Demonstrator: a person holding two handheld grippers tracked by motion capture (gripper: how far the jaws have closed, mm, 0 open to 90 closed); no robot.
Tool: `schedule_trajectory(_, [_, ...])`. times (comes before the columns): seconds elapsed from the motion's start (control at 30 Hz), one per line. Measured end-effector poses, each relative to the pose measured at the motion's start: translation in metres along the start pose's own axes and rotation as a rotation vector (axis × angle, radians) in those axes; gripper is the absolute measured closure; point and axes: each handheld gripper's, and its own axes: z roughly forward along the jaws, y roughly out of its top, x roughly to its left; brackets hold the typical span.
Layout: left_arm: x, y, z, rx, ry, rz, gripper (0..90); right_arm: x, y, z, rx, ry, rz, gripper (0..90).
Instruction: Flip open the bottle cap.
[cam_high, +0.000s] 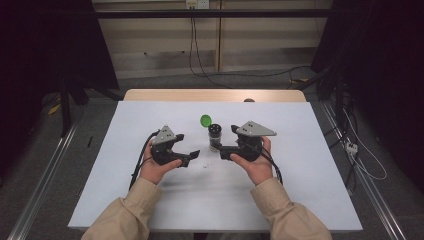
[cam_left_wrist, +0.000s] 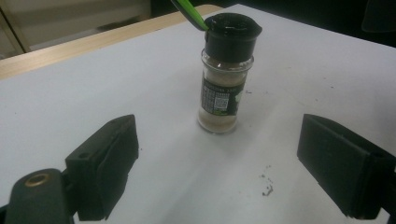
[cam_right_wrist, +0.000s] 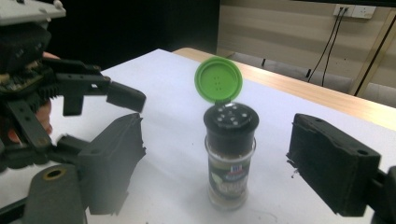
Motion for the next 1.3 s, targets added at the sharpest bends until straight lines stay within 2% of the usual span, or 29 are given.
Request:
schedule_trajectory(0.2, [0.003,-0.006,-0.010,0.006,0.004,-0.008,12.4,-0.004,-0.011,-0.010,0.005,-0.005,0.004,17.0])
schedule_trajectory(0.33, [0.005,-0.009,-0.017,0.013,0.009,0.010,12.1,-0.007,-0.017,-0.017,0.015,-0.015,0.001,16.7])
schedule_trajectory(0.53, [0.007,-0.019,-0.029,0.017,0.013,-0.004,12.0,-0.010,-0.026,-0.026,0.022,-0.013,-0.008,16.6])
schedule_trajectory(1.0, [0.012,-0.036,-0.055,0.040,0.033,0.004,11.0,-0.022,-0.046,-0.046,0.034,-0.033,0.016,15.4])
schedule_trajectory(1.27, [0.016,-0.043,-0.065,0.043,0.039,0.000,10.9,-0.028,-0.055,-0.056,0.043,-0.045,0.026,15.3])
schedule_trajectory(1.3, [0.016,-0.044,-0.066,0.039,0.037,-0.011,10.9,-0.029,-0.056,-0.057,0.042,-0.046,0.026,15.2])
